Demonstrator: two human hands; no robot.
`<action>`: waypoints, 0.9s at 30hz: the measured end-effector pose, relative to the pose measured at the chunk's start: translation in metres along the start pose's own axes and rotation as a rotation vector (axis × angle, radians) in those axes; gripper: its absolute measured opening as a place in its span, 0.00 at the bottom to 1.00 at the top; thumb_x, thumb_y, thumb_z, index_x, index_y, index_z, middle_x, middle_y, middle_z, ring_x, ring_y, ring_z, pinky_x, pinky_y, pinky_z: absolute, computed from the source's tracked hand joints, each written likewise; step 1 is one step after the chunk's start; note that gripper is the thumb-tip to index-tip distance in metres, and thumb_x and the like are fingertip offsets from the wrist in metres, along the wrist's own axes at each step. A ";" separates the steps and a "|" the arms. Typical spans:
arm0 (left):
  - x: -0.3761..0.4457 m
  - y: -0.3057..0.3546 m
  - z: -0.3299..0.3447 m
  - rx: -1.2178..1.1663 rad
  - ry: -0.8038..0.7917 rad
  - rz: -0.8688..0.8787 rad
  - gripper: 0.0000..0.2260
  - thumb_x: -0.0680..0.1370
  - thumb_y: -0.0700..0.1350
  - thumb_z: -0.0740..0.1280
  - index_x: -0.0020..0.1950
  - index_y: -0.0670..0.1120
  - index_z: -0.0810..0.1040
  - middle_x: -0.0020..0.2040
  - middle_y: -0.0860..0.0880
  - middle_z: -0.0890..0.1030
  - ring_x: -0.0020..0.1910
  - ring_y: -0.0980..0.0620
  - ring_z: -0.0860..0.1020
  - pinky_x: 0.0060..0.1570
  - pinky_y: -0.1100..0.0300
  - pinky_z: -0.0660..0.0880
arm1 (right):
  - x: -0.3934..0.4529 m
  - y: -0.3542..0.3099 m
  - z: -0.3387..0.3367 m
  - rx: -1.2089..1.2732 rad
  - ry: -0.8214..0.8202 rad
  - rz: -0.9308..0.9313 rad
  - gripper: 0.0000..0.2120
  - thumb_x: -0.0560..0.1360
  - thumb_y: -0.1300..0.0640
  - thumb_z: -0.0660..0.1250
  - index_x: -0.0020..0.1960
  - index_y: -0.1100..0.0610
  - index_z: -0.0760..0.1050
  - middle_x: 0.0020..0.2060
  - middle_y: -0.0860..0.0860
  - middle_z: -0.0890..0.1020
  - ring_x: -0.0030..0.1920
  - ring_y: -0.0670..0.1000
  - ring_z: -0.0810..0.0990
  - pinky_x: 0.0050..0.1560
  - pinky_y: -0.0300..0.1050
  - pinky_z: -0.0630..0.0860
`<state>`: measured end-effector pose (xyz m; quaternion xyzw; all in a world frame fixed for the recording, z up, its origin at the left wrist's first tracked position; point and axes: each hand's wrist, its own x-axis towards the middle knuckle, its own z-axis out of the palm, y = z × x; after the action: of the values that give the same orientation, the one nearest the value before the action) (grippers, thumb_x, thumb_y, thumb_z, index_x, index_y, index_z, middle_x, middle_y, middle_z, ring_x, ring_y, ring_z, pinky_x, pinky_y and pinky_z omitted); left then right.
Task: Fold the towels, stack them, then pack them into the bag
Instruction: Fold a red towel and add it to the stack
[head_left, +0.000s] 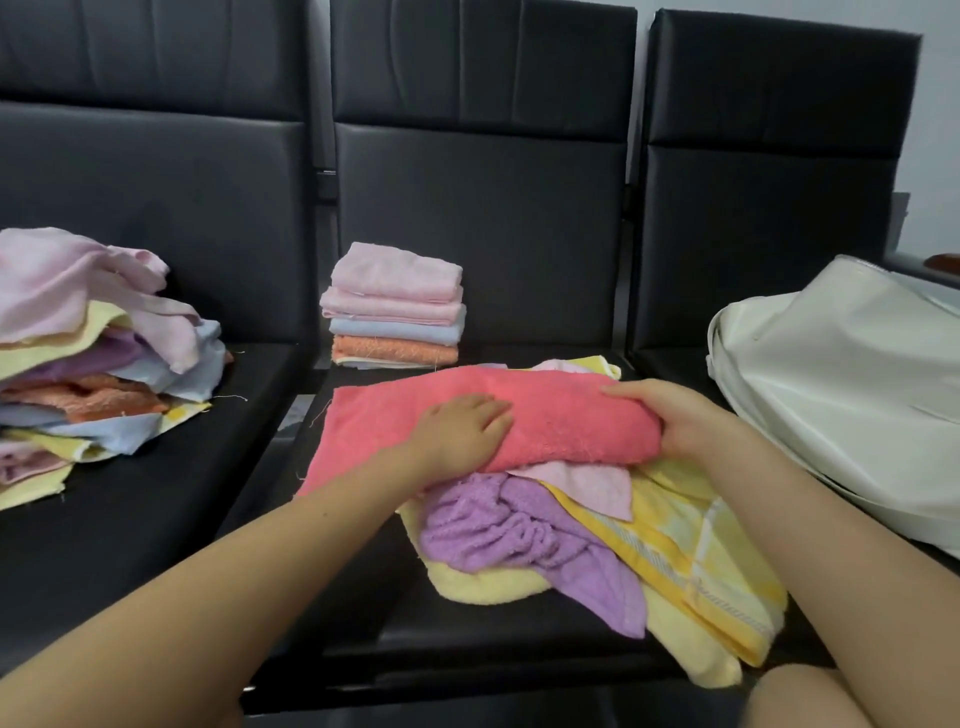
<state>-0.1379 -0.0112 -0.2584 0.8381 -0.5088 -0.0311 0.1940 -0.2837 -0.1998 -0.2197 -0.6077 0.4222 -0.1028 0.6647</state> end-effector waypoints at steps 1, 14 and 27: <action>0.001 0.001 0.003 0.047 -0.050 -0.015 0.21 0.84 0.54 0.50 0.76 0.51 0.65 0.76 0.49 0.64 0.76 0.50 0.59 0.74 0.52 0.54 | -0.002 -0.003 0.001 0.059 -0.007 -0.007 0.14 0.74 0.58 0.72 0.57 0.59 0.76 0.47 0.59 0.80 0.45 0.57 0.80 0.41 0.52 0.79; -0.001 -0.016 -0.019 -1.361 0.232 -0.470 0.22 0.84 0.54 0.49 0.56 0.41 0.76 0.48 0.41 0.82 0.45 0.47 0.81 0.45 0.60 0.78 | -0.033 -0.033 0.107 0.060 -0.332 -0.308 0.09 0.82 0.57 0.60 0.51 0.62 0.74 0.35 0.57 0.79 0.32 0.51 0.79 0.30 0.38 0.77; -0.016 -0.024 -0.020 -0.017 0.338 -0.213 0.23 0.78 0.50 0.54 0.72 0.48 0.69 0.66 0.43 0.71 0.67 0.45 0.67 0.64 0.53 0.66 | 0.005 0.020 0.108 -1.094 -0.080 -0.658 0.25 0.82 0.45 0.54 0.77 0.50 0.59 0.75 0.55 0.64 0.73 0.56 0.64 0.73 0.52 0.60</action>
<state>-0.1206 0.0177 -0.2507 0.8789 -0.3771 0.0851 0.2794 -0.2143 -0.1207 -0.2504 -0.9603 0.1800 -0.0482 0.2075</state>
